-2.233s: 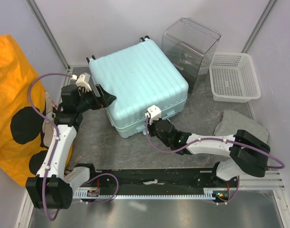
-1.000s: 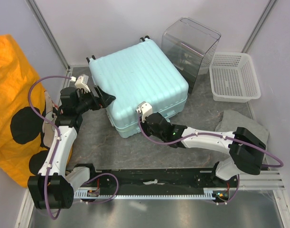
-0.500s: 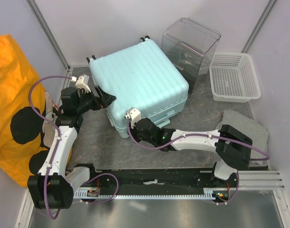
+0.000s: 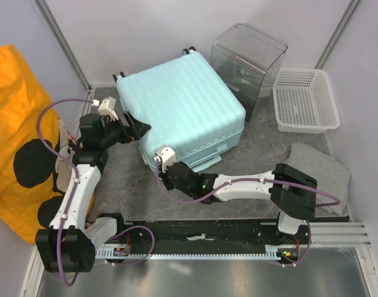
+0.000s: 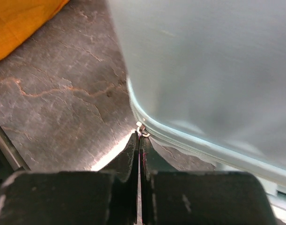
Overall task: Open, take out, and arrange the luggage
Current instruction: Unzip the luggage at the center of the board.
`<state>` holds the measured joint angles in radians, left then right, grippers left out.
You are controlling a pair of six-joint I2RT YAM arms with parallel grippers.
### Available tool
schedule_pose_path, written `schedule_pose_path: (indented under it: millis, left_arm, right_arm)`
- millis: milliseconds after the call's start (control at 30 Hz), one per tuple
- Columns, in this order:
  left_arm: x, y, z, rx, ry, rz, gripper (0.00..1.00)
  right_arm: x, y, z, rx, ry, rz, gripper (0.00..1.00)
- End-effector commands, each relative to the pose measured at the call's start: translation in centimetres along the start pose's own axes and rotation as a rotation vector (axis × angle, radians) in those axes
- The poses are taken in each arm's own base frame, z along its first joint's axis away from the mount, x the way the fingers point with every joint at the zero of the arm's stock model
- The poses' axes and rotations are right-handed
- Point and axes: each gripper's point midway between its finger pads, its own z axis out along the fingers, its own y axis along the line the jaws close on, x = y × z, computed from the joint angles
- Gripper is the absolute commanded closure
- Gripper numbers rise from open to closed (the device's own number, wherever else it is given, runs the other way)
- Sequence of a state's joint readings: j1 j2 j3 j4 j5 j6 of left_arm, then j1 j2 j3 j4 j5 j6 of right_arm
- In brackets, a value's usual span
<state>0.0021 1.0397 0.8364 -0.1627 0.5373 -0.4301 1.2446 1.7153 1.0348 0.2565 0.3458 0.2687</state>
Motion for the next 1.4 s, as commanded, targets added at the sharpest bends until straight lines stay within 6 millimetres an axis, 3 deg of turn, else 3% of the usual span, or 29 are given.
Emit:
schedule_pose_path:
  millis: [0, 133, 267, 400, 433, 467, 533, 567, 633, 733, 767, 833, 933, 967, 1033, 1100, 1133, 1200, 1233, 1300, 1367]
  left_arm:
    - [3.8, -3.3, 0.8, 0.157, 0.143, -0.045, 0.13]
    - [4.0, -3.5, 0.7, 0.161, 0.145, -0.045, 0.13]
    - [3.8, -3.6, 0.7, 0.164, 0.14, -0.039, 0.13]
    - [2.1, -3.1, -0.2, 0.096, 0.058, 0.031, 0.12]
    - [1.5, -2.9, -0.5, 0.073, 0.031, 0.051, 0.11]
    - [0.8, -2.0, -0.7, 0.016, -0.005, 0.065, 0.11]
    - [-0.4, -1.7, -1.9, -0.036, -0.074, 0.109, 0.09]
    - [-1.2, -0.9, -2.4, -0.093, -0.117, 0.121, 0.09]
    - [-2.0, -0.4, -3.7, -0.145, -0.178, 0.146, 0.08]
    - [-2.7, 0.5, -5.5, -0.229, -0.249, 0.161, 0.07]
    - [-2.7, 0.8, -5.9, -0.251, -0.262, 0.155, 0.07]
    - [-1.8, 1.0, -6.5, -0.26, -0.26, 0.141, 0.07]
    - [0.2, 0.8, -7.5, -0.24, -0.237, 0.123, 0.09]
    - [0.8, 0.0, -7.7, -0.197, -0.222, 0.124, 0.1]
    - [2.4, -0.4, -7.8, -0.163, -0.169, 0.104, 0.12]
    - [4.4, -1.4, -8.1, -0.102, -0.11, 0.063, 0.13]
    - [5.0, -1.6, -8.2, -0.086, -0.094, 0.046, 0.14]
    - [6.4, -2.4, -8.6, -0.037, -0.062, 0.004, 0.15]
    - [6.9, -2.7, -8.7, -0.019, -0.05, -0.009, 0.16]
    - [8.0, -3.1, -8.8, 0.014, -0.019, -0.042, 0.16]
    - [8.7, -3.2, -8.7, 0.024, 0.004, -0.076, 0.16]
  right_arm:
    - [-5.6, 9.1, -0.1, -0.27, -0.183, 0.058, 1.0]
    - [-5.7, 9.7, 0.5, -0.275, -0.184, 0.041, 0.96]
    - [-6.2, 9.0, 0.3, -0.244, -0.201, 0.025, 0.87]
    - [-6.6, 7.2, -1.1, -0.191, -0.229, -0.003, 0.67]
    - [-7.5, 6.7, -2.0, -0.179, -0.255, 0.001, 0.62]
    - [-7.0, 5.9, -2.3, -0.156, -0.25, -0.008, 0.51]
    - [-8.3, 3.9, -3.8, -0.076, -0.288, -0.007, 0.4]
    - [-7.8, 2.9, -4.2, -0.044, -0.282, -0.017, 0.33]
    - [-9.1, 1.0, -5.8, 0.022, -0.318, -0.018, 0.26]
    - [-9.7, -2.1, -7.2, 0.074, -0.317, 0.002, 0.22]
    - [-9.5, -4.1, -7.1, 0.108, -0.307, 0.014, 0.21]
    - [-9.9, -5.9, -7.9, 0.122, -0.31, 0.035, 0.2]
    - [-10.2, -11.9, -8.5, 0.222, -0.321, 0.1, 0.2]
    - [-9.5, -12.9, -8.7, 0.229, -0.313, 0.111, 0.2]
    - [-10.2, -15.8, -9.8, 0.273, -0.352, 0.148, 0.2]
    - [-10.0, -17.2, -10.7, 0.276, -0.369, 0.17, 0.2]
    - [-9.9, -19.2, -11.1, 0.314, -0.373, 0.19, 0.2]
    - [-9.4, -20.5, -11.5, 0.301, -0.371, 0.239, 0.22]
    - [-9.3, -22.4, -12.0, 0.331, -0.38, 0.266, 0.23]
    - [-8.4, -23.2, -12.1, 0.301, -0.361, 0.305, 0.23]
    - [-7.6, -25.3, -12.6, 0.341, -0.353, 0.342, 0.25]
